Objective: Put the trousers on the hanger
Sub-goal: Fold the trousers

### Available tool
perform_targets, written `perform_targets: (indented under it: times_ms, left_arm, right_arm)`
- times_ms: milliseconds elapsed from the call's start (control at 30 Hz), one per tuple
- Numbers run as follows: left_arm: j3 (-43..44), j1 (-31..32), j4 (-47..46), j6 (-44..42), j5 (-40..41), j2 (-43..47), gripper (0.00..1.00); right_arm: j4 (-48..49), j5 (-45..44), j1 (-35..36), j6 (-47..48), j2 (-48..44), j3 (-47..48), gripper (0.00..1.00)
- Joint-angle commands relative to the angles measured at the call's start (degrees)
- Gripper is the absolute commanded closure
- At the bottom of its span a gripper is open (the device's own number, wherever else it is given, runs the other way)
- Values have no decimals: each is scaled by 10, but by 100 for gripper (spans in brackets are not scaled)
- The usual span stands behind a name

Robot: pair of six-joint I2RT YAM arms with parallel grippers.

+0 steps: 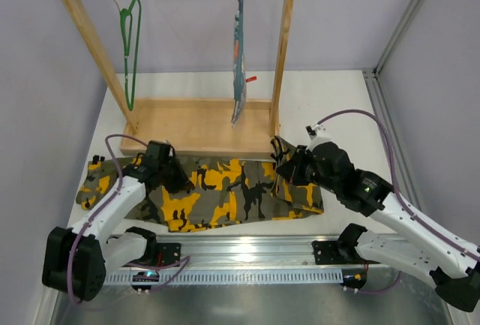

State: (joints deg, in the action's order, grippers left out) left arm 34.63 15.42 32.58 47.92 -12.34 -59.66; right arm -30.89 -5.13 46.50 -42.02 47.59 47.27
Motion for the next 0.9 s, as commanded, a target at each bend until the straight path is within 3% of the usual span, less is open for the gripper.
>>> perform_targets:
  times_ms: [0,233,433,867]
  left_arm:
    - [-2,52,-53,41,28,-55,100]
    - [59,194,-111,103,65,-202,100]
    - [144,290,-119,141,105,-296,100]
    - [377,396,-128,167,100,-489,100]
  right_arm:
    - [-9,-22,3,-6,-39,14,96]
    - [-31,-26,3,4,-87,20,96]
    - [-95,-92,2,16,-142,48,96]
    - [-239,-263,3,19,-210,132,96]
